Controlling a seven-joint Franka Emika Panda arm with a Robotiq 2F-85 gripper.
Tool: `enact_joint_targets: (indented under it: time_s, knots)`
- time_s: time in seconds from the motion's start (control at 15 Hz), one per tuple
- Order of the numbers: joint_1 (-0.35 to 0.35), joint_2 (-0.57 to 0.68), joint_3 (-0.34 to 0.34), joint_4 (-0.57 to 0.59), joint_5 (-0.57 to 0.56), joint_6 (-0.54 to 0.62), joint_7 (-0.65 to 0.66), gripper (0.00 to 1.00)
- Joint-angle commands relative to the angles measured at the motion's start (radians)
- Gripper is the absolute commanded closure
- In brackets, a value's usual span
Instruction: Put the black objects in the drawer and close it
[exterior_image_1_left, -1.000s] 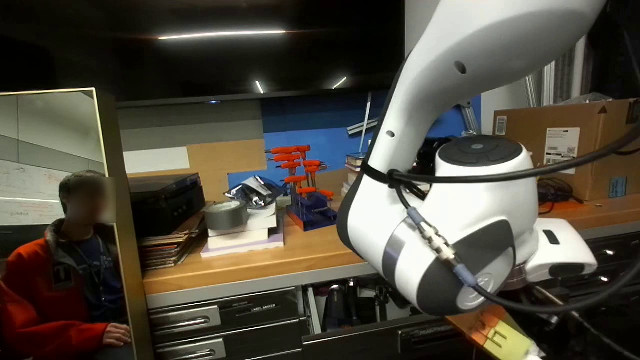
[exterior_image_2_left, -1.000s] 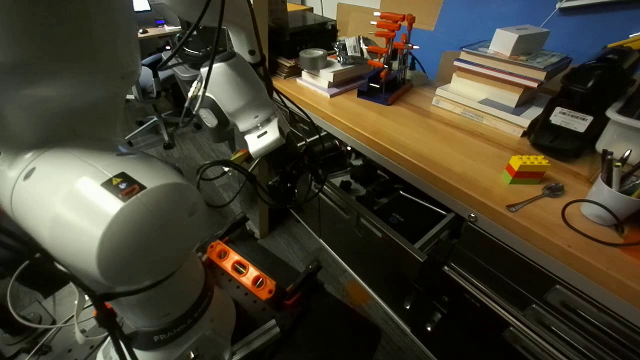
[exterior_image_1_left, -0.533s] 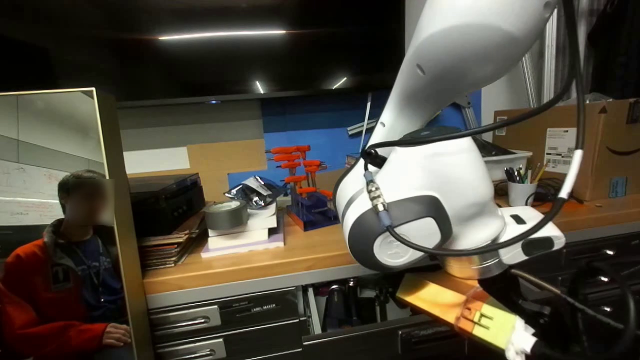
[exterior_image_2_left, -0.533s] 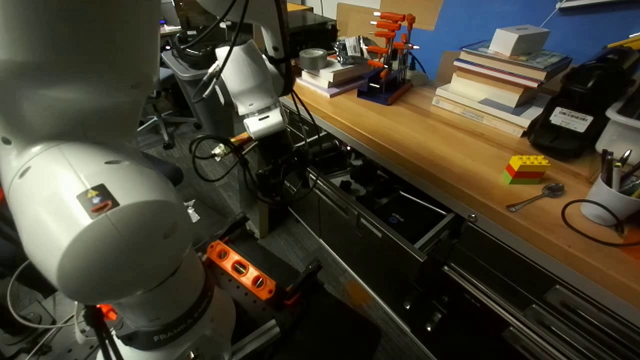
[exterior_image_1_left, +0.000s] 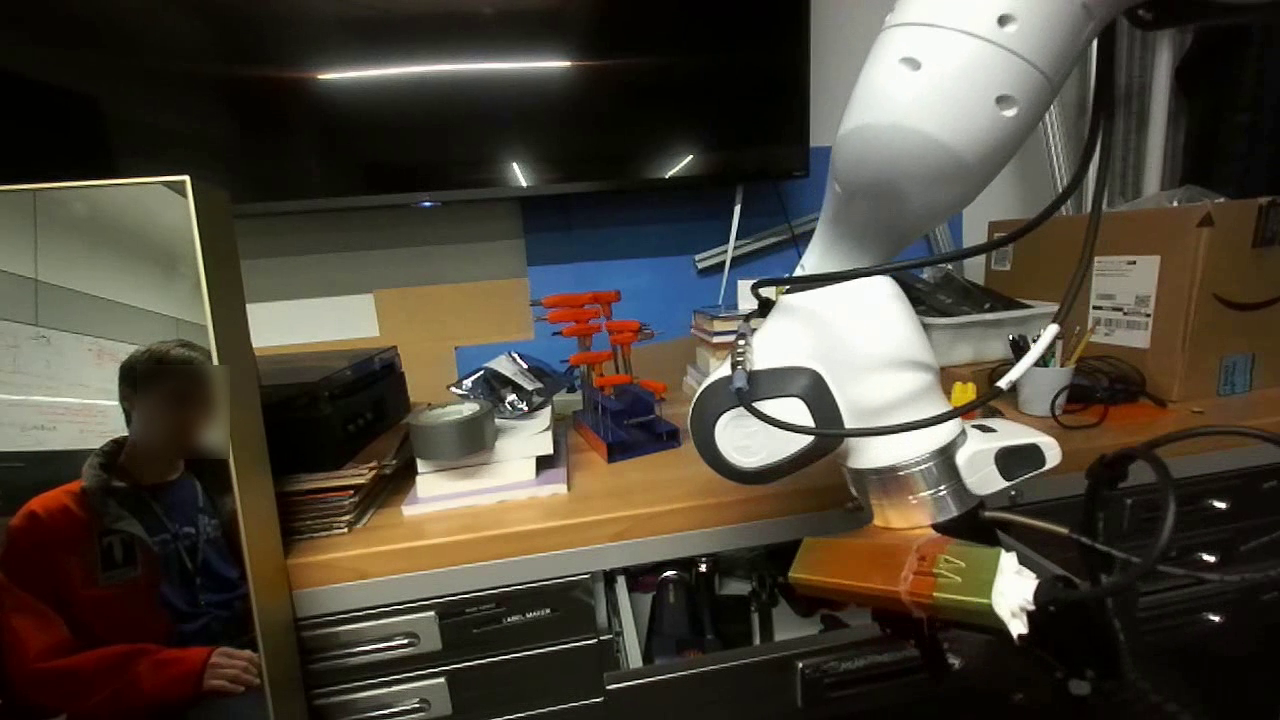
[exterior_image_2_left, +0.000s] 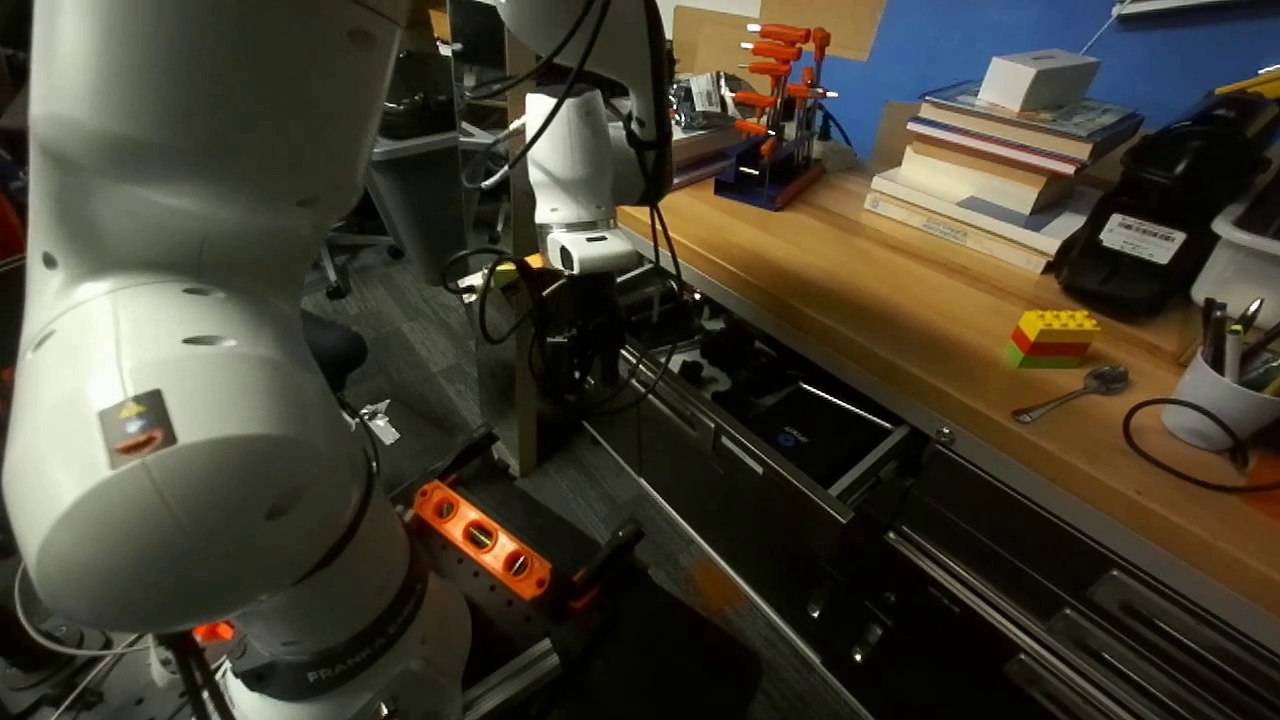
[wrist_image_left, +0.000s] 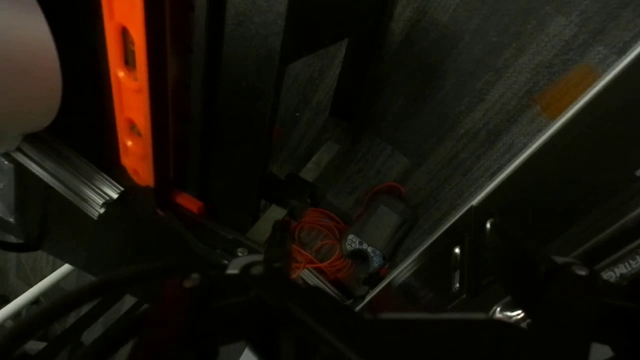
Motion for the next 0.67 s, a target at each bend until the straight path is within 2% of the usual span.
enact_joint_targets:
  time_s: [0.0,0.33,0.6]
  knots:
    - [-0.086,0.126,0.054,0.092,-0.002,0.113,-0.072,0.00]
    - [-0.154,0.248,0.088,0.137,-0.015,0.137,-0.103,0.00]
    - [-0.157,0.258,0.068,0.155,-0.005,0.065,-0.132,0.00]
